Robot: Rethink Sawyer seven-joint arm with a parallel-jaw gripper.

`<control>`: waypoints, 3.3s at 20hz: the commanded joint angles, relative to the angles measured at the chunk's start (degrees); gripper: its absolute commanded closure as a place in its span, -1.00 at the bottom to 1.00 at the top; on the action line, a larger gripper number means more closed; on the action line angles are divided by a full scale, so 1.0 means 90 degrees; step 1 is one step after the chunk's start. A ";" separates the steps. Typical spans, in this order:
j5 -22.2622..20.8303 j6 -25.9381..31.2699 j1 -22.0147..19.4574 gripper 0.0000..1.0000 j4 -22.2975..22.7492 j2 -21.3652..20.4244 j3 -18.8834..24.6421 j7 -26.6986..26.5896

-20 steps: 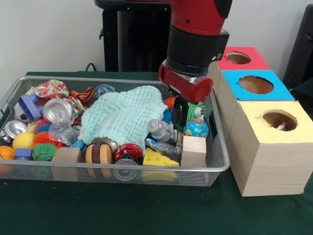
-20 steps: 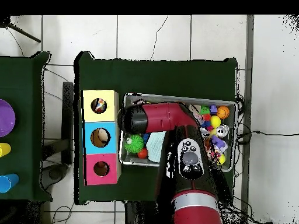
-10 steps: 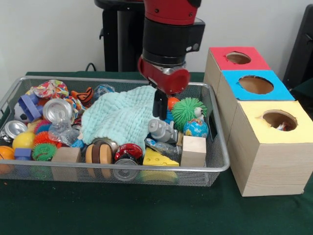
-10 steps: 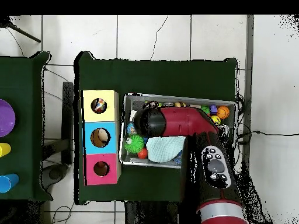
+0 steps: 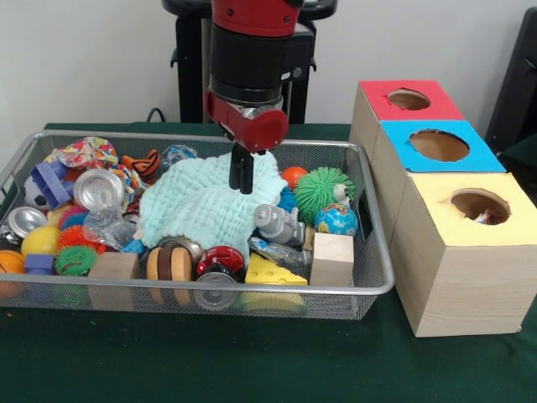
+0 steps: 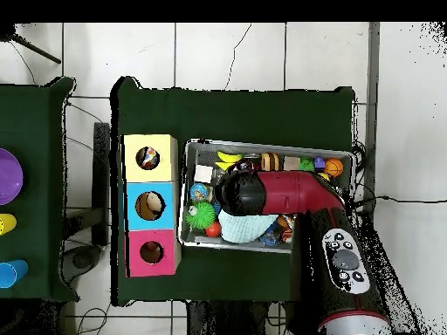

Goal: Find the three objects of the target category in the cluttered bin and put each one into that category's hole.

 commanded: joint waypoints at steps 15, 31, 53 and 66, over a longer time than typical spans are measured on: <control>-0.1539 0.0117 -0.1768 1.00 0.0248 0.0399 0.1749 -0.2945; -0.1755 0.0739 -0.2481 1.00 -0.0442 0.0641 0.2236 -0.4193; -0.1754 0.1040 -0.2838 1.00 -0.0953 0.1206 0.2274 -0.4886; -0.1808 0.0864 -0.3109 1.00 -0.0519 0.0990 0.2287 -0.4904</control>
